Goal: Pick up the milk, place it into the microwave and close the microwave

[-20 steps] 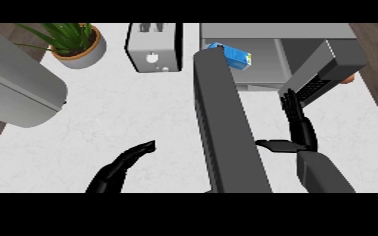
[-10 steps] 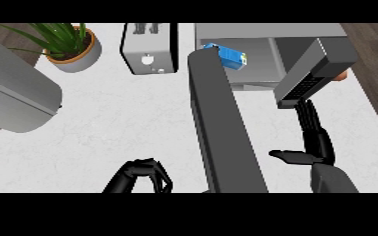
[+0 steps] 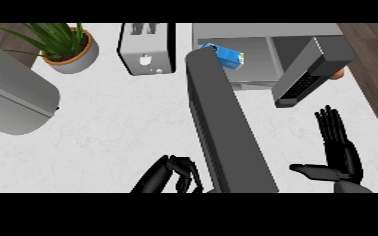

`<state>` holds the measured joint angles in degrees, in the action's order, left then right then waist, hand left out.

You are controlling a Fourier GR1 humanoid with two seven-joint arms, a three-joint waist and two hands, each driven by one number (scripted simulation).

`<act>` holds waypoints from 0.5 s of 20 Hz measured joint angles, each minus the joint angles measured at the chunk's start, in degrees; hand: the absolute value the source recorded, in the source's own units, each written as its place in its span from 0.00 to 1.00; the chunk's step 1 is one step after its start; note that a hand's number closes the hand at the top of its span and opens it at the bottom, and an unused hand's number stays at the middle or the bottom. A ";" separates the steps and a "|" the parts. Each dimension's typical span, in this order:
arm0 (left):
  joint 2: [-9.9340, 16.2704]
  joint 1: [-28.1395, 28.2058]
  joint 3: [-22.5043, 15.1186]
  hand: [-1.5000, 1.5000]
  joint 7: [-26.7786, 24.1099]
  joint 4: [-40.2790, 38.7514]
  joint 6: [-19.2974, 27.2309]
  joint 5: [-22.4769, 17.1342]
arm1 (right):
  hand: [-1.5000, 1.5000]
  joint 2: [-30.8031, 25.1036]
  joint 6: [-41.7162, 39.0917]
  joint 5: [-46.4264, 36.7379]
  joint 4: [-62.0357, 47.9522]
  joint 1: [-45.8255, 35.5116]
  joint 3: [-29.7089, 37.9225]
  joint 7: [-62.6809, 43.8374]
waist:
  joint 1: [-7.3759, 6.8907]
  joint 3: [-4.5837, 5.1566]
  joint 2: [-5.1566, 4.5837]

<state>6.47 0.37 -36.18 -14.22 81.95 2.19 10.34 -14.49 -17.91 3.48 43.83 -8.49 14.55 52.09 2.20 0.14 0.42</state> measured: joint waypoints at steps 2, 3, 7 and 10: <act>-2.04 -1.93 -1.14 1.00 -0.57 -3.54 0.29 0.26 | 0.00 -0.39 -0.87 1.59 4.71 2.97 -0.32 -1.25 | -0.01 0.00 -0.06; -2.95 -3.24 -1.71 1.00 -0.51 -5.24 0.85 0.26 | 0.00 -0.96 -1.61 2.67 7.31 4.32 -0.32 -2.38 | 0.13 0.00 -0.08; -5.02 -8.45 -5.58 1.00 -0.68 -10.97 4.93 -1.83 | 0.00 -1.87 -4.27 6.72 17.39 9.36 -1.03 -7.06 | 0.35 0.04 -0.18; -5.67 -12.81 -9.20 1.00 -1.01 -14.92 8.36 -5.47 | 0.00 -2.83 -6.47 9.69 23.81 11.79 -1.56 -10.06 | 0.80 0.06 -0.32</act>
<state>0.81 -12.44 -45.38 -15.22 67.03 10.54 4.87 -17.32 -24.39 13.16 67.65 3.30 12.99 42.02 2.99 0.19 0.09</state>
